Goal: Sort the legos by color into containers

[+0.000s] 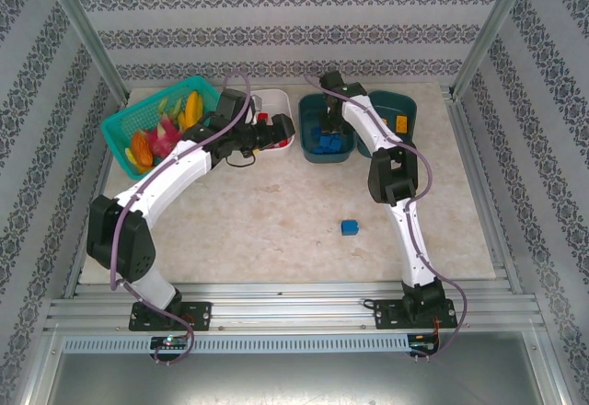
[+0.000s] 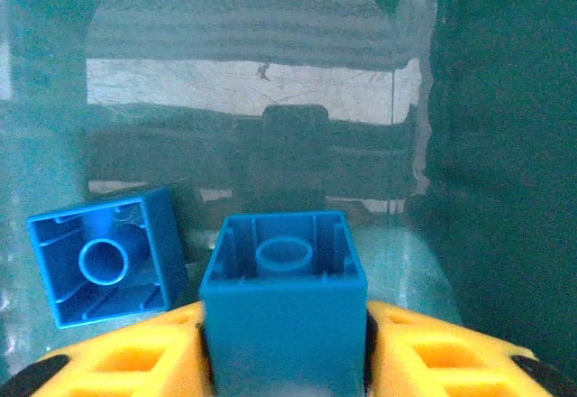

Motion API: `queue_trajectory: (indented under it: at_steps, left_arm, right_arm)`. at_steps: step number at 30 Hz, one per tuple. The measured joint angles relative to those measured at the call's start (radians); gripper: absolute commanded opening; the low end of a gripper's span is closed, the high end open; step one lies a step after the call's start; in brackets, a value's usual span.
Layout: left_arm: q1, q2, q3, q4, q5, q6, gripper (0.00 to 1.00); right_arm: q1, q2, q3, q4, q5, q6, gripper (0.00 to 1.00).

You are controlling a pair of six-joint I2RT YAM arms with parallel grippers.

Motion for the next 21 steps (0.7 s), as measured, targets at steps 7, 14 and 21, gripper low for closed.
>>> queue_trajectory:
  at_steps: [7, 14, 21]
  left_arm:
    - [0.003, 0.010, 0.010, 0.000, 0.007, 0.008, 0.97]
    - [0.003, -0.009, 0.006, -0.041, 0.007, 0.035, 0.97]
    - [-0.005, -0.203, -0.116, -0.135, 0.030, 0.096, 0.97]
  right_arm:
    - [0.001, -0.008, 0.005, -0.004, -0.017, 0.005, 0.61]
    - [0.023, -0.220, -0.101, 0.004, -0.008, 0.012, 0.63]
    - [0.113, -0.743, -0.560, 0.093, 0.010, 0.065, 0.69]
